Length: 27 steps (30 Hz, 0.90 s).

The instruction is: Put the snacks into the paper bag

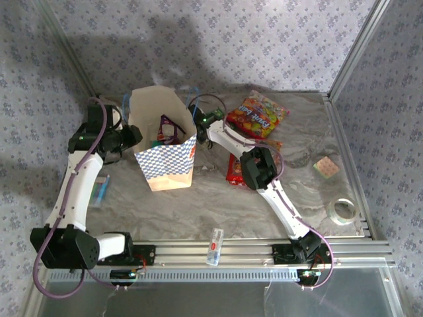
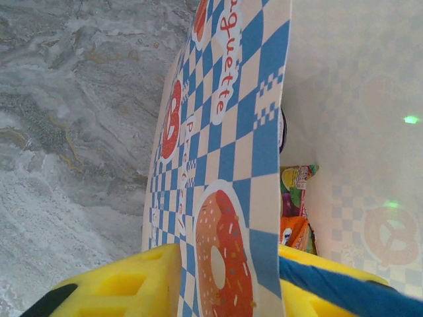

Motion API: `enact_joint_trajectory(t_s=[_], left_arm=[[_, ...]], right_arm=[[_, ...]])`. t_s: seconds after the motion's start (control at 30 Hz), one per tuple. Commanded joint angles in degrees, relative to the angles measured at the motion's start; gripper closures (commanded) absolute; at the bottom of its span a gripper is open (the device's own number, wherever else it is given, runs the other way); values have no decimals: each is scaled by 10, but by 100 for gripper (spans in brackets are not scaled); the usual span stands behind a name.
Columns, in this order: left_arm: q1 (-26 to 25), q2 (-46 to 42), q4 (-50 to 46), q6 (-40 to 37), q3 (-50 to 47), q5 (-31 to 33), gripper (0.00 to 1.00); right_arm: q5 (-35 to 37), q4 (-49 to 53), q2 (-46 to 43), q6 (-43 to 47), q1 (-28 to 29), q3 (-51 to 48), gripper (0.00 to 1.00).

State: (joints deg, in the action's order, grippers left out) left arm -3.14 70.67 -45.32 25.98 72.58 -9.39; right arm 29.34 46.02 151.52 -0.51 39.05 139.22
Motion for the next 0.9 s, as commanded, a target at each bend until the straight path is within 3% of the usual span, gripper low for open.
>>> enact_joint_trajectory(t_s=[0.0,0.1,0.2,0.5,0.87], left_arm=[[-2,1,-7,-13,17,1,64],[-2,0,-8,-12,18,0,64],[-3,-1,-11,-14,22,-1,64],[-2,-2,-23,-22,29,4,63],[-3,-19,-23,-17,29,1,63]], right_arm=[[-5,35,3,-8,-9,3,40],[-18,30,-17,-13,-12,-20,57],[-41,38,-37,-21,-16,-41,65],[-160,6,-152,-55,-27,-194,71],[-254,-55,-290,-64,-34,-390,79]])
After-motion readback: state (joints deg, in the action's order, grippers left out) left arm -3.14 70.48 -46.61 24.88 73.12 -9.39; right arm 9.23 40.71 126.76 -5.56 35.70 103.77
